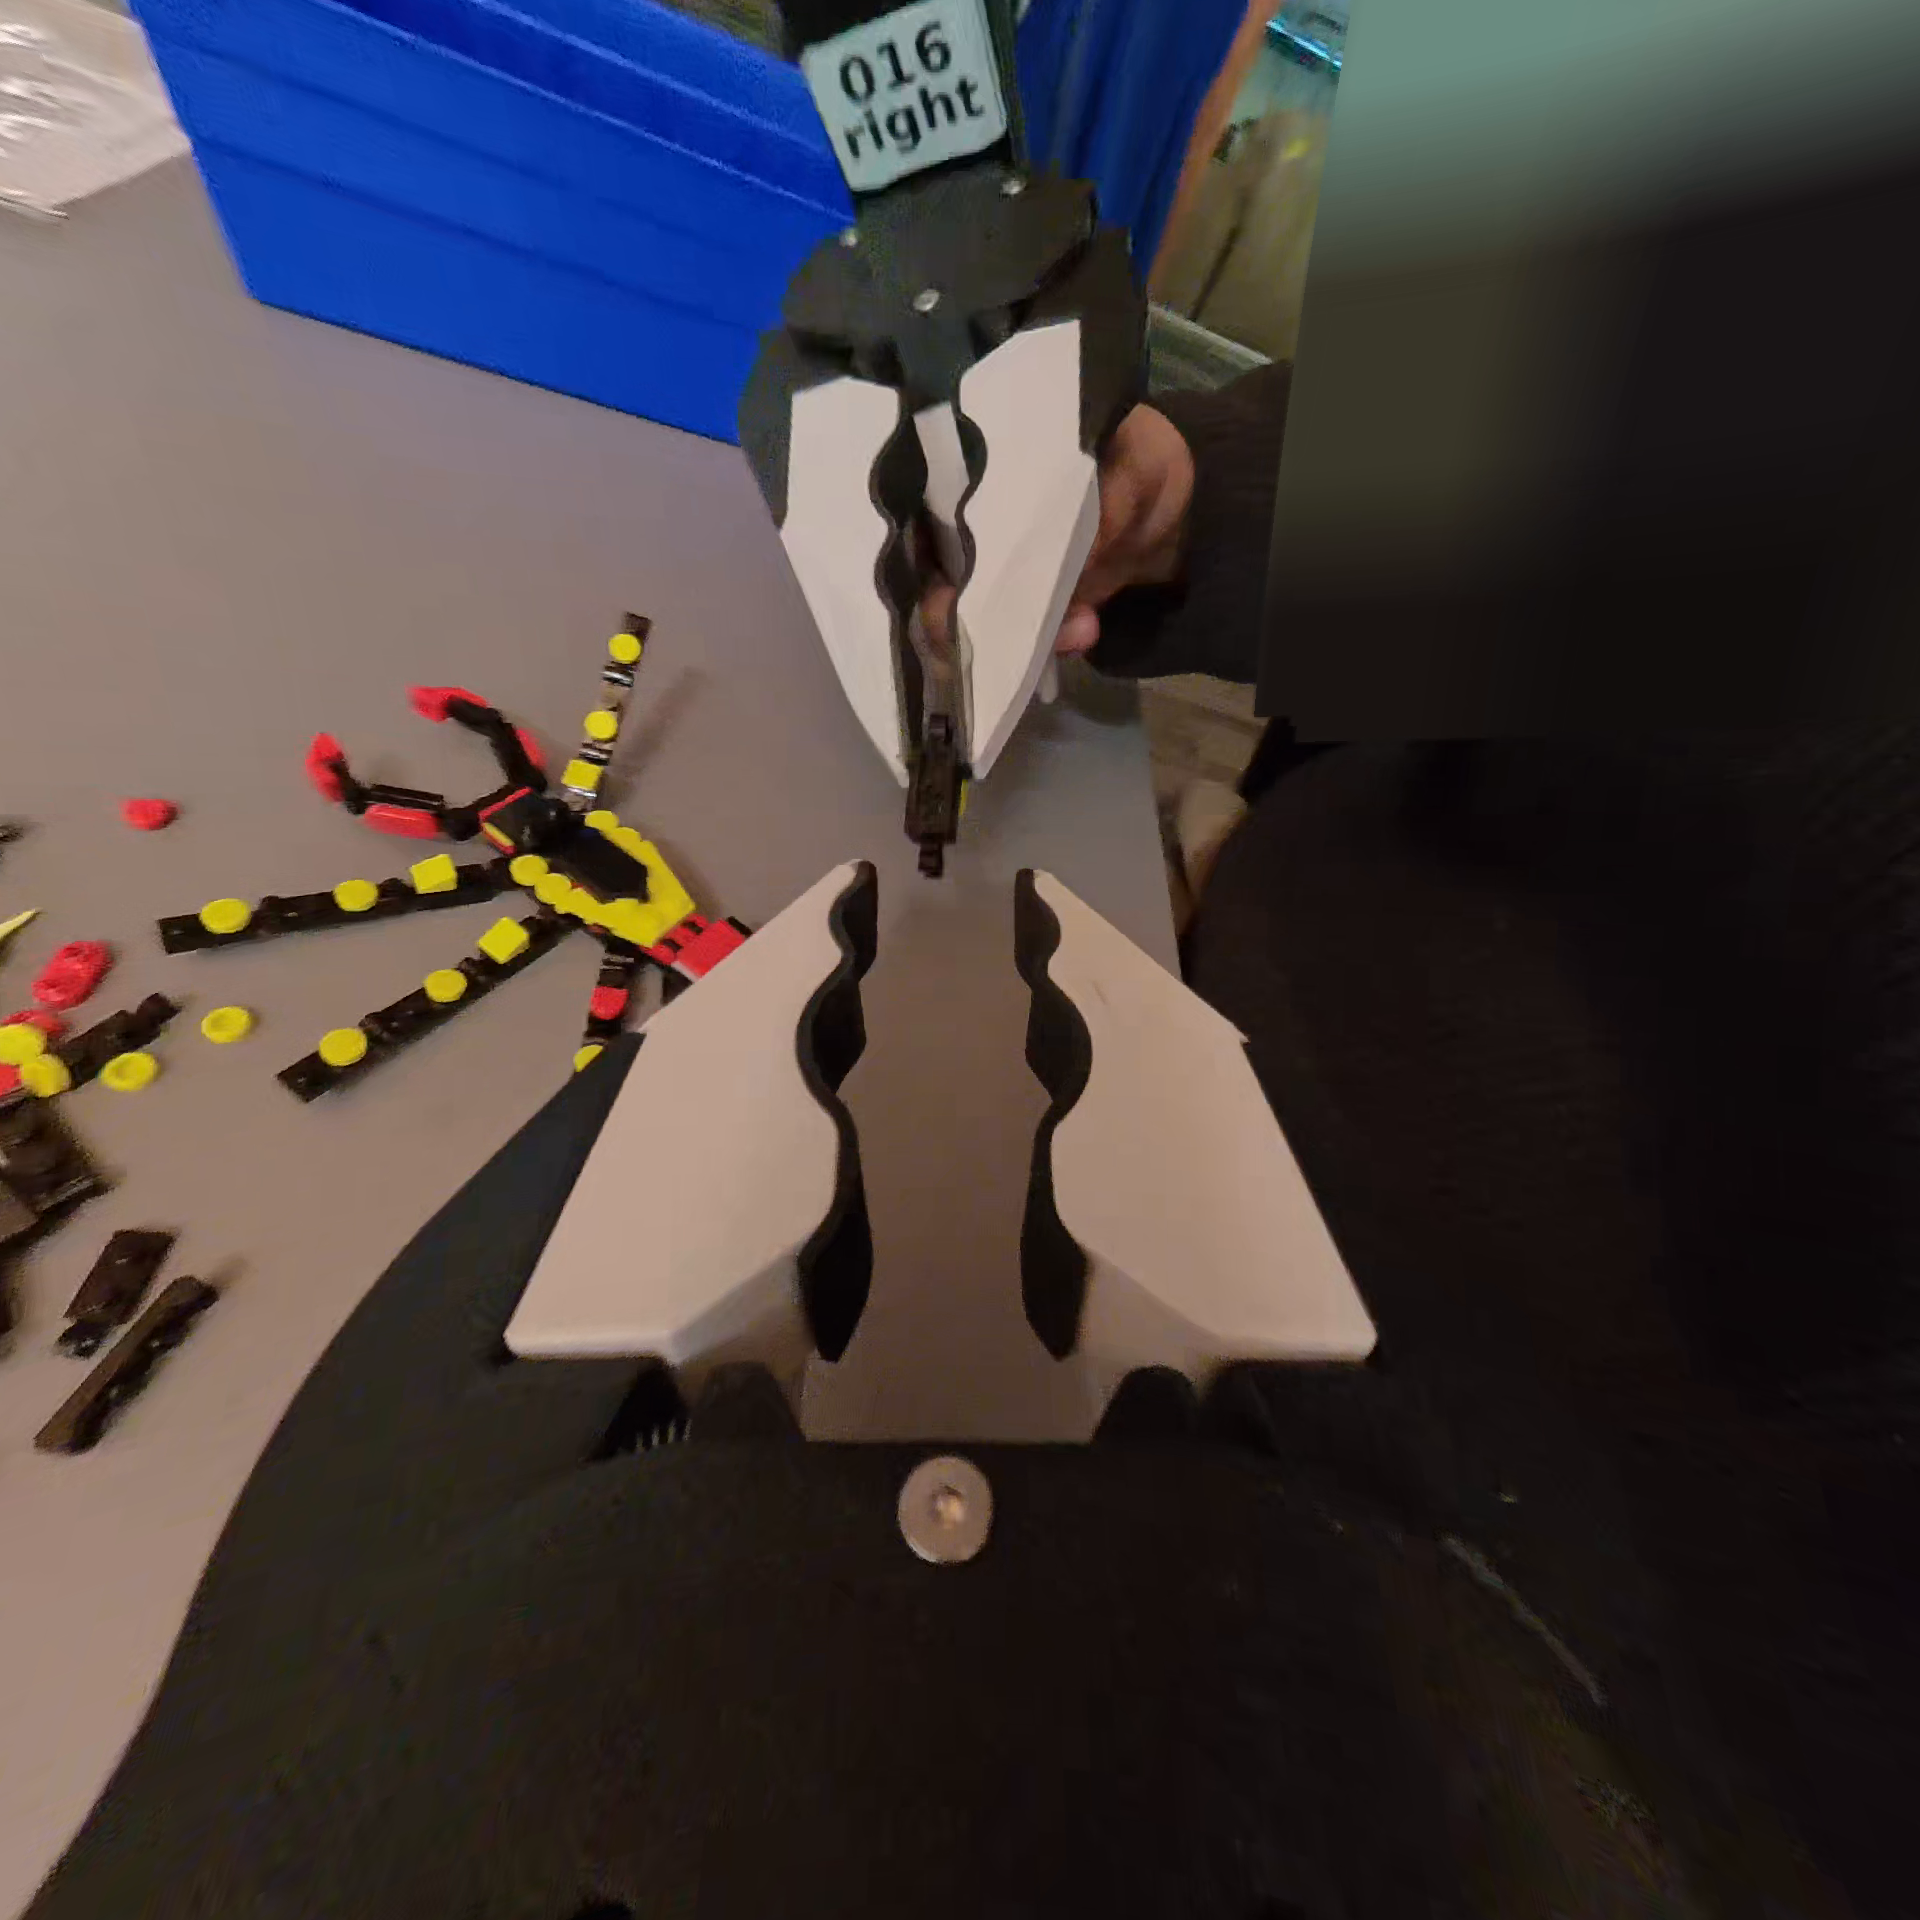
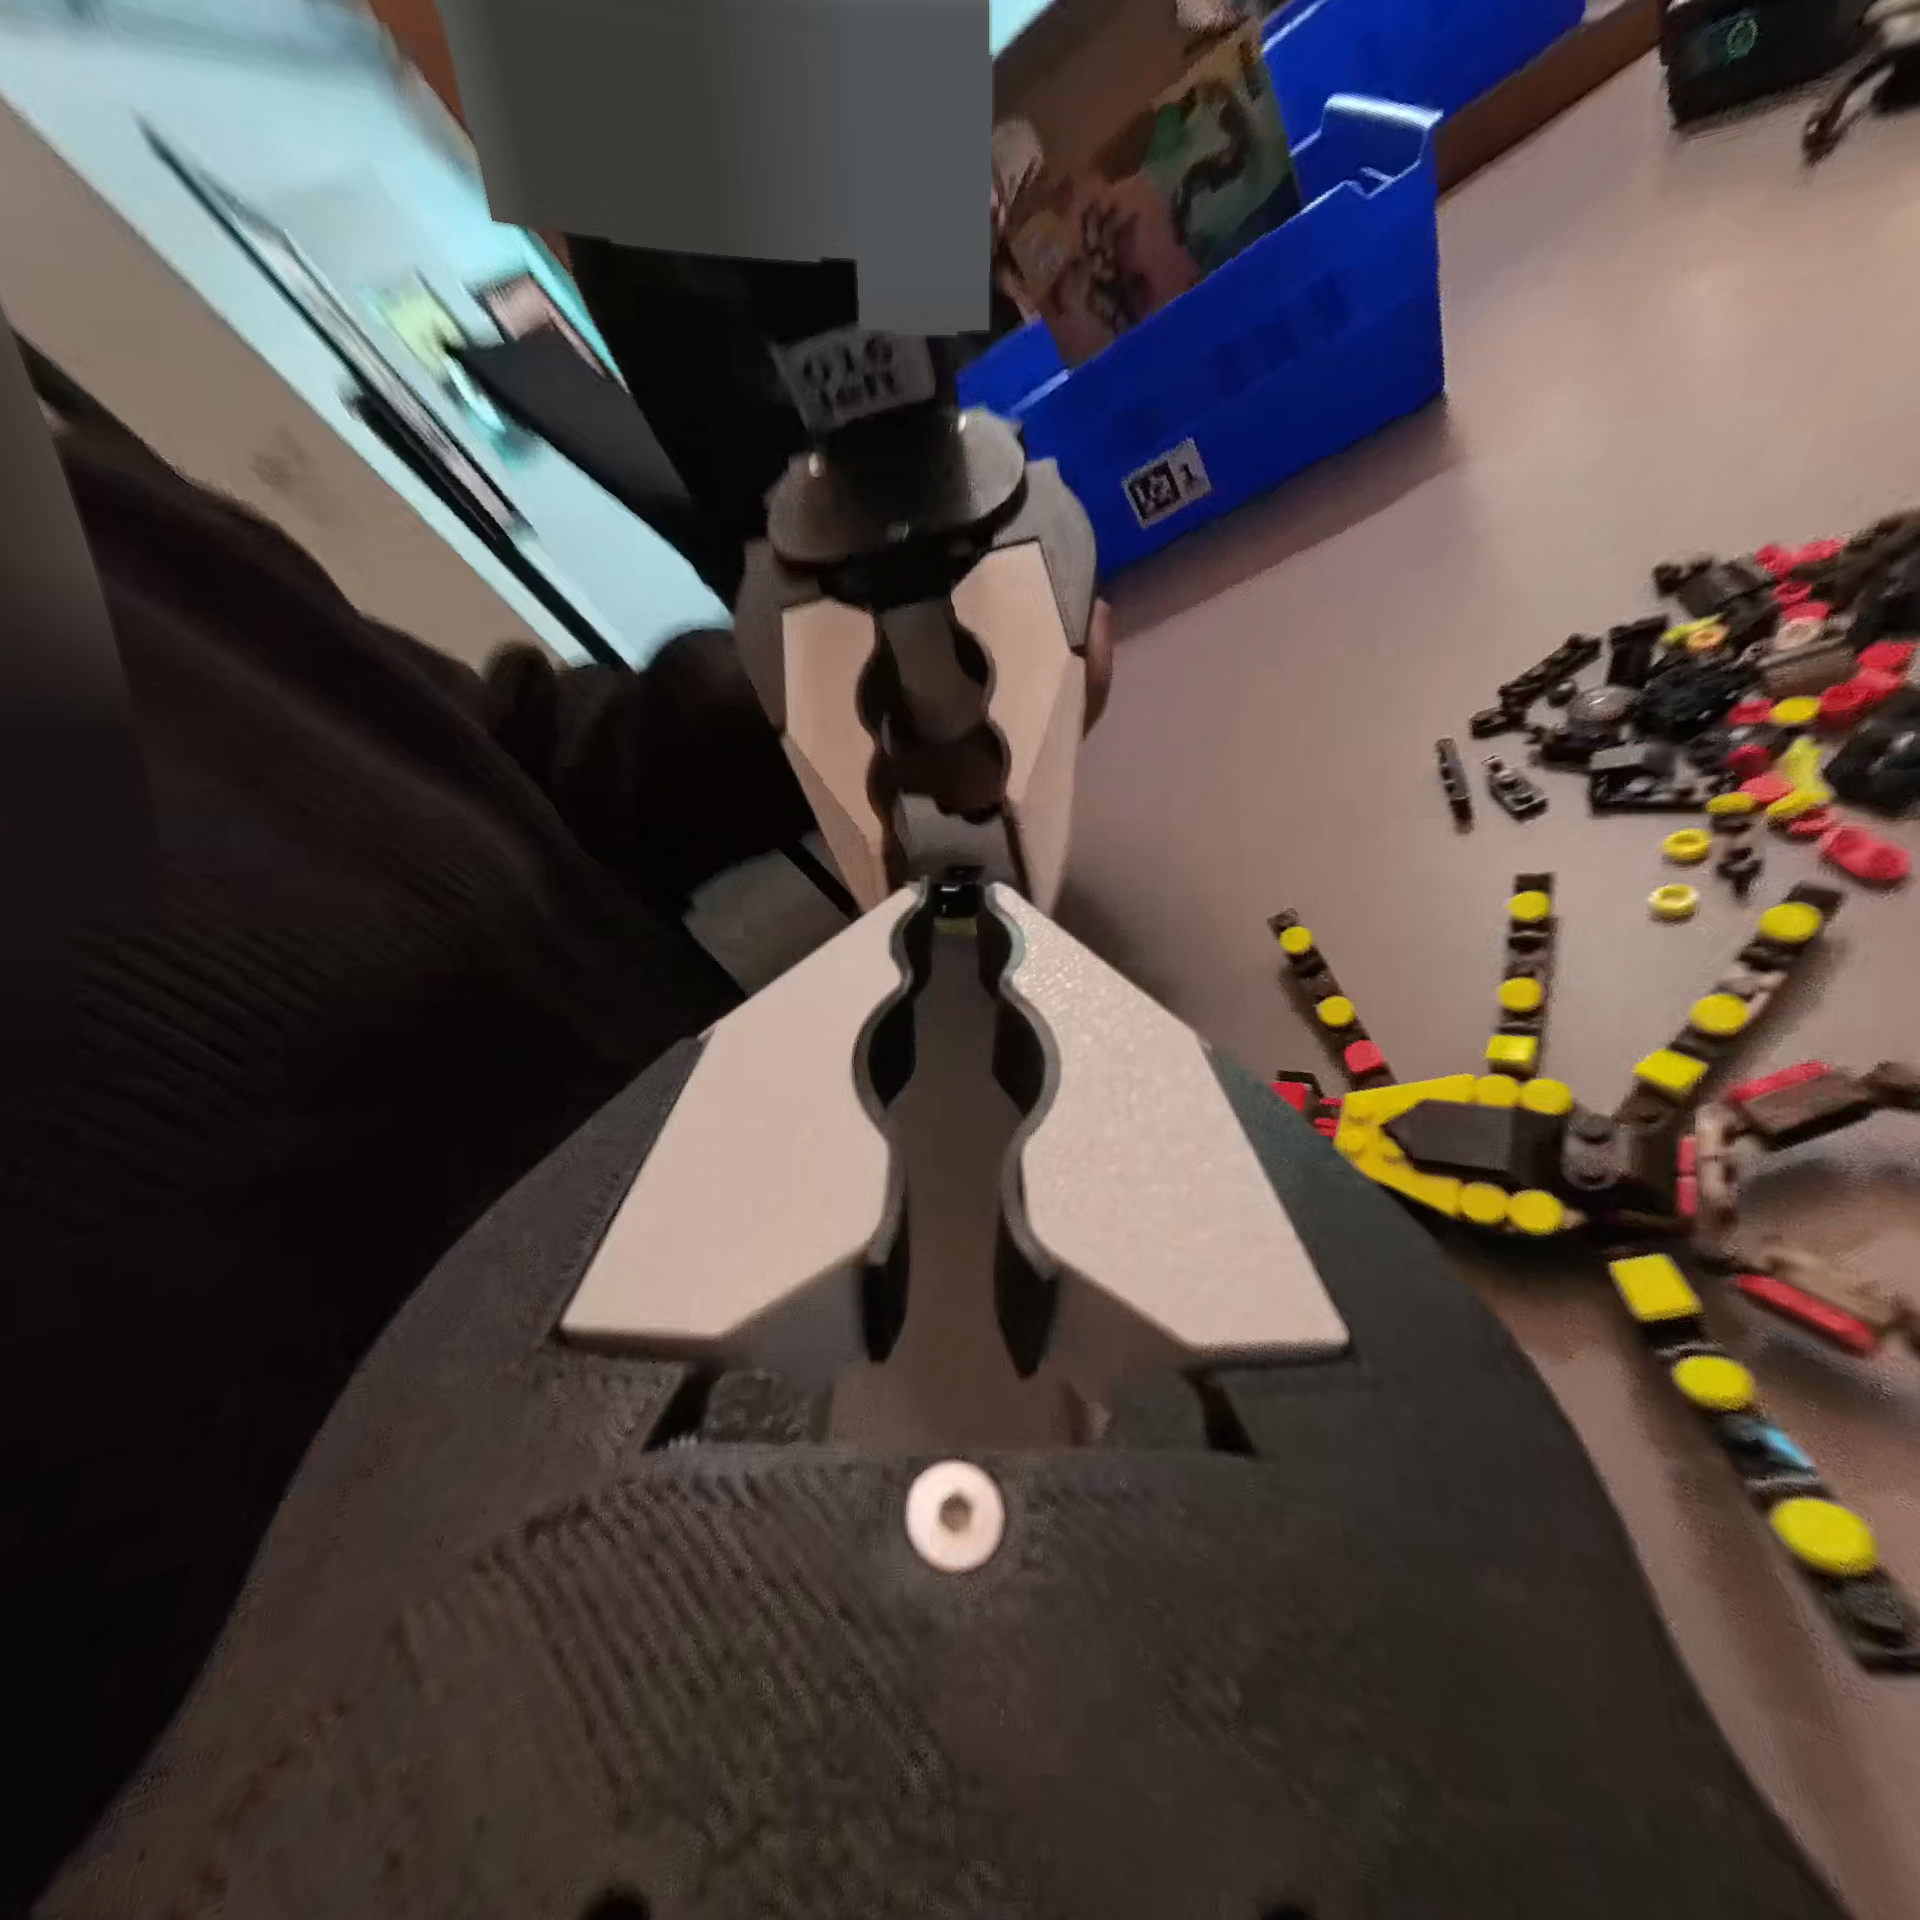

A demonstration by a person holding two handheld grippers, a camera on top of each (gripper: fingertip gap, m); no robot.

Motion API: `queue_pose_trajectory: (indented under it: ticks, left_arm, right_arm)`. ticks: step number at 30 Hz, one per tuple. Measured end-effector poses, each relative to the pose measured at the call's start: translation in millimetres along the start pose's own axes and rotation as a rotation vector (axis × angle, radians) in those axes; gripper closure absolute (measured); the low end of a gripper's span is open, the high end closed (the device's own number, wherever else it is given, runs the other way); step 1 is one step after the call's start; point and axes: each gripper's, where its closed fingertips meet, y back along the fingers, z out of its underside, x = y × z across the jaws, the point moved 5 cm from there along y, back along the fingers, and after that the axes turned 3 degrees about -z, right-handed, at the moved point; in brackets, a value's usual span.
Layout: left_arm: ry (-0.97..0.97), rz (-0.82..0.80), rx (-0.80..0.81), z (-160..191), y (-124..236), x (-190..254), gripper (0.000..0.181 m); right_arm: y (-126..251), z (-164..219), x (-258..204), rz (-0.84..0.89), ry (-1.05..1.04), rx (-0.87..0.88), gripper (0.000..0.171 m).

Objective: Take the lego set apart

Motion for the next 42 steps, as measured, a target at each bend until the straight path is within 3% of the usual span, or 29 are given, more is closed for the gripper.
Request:
queue_pose_trajectory:
  ticks: [5, 8, 14, 17, 20, 23, 28, 42]
  left_arm:
    - [-0.025, 0.032, -0.077, 7.3, -4.4, 7.0, 0.165]
    - [-0.02, 0.087, -0.115, 12.0, -8.4, 13.0, 0.173]
    - [-0.025, 0.097, -0.173, 18.0, -14.0, 16.6, 0.168]
    - [-0.035, 0.084, -0.207, 22.2, -16.5, 15.9, 0.174]
    - [-0.051, 0.04, -0.202, 20.7, -14.7, 11.6, 0.175]
    - [-0.01, 0.044, -0.13, 12.4, -9.0, 7.8, 0.175]
    - [0.08, 0.067, -0.045, 5.1, -0.3, 1.0, 0.175]
    - [-0.016, 0.024, -0.135, 12.7, -12.4, 9.3, 0.176]
  right_arm:
    - [-7.8, 11.0, -14.5, 0.024, 0.238, -0.173, 0.164]
    - [-9.7, 15.6, -16.1, 0.013, 0.256, -0.209, 0.164]
    - [-13.1, 26.6, -16.2, 0.022, 0.29, -0.307, 0.164]
    - [-16.8, 31.2, -16.6, 0.033, 0.309, -0.347, 0.164]
    - [-16.9, 29.0, -12.6, 0.088, 0.359, -0.331, 0.162]
    - [-11.6, 21.5, -6.2, 0.151, 0.392, -0.283, 0.145]
    - [-8.6, 20.7, -4.4, 0.16, 0.396, -0.273, 0.147]
    - [-15.0, 25.2, -13.5, 0.117, 0.394, -0.304, 0.163]
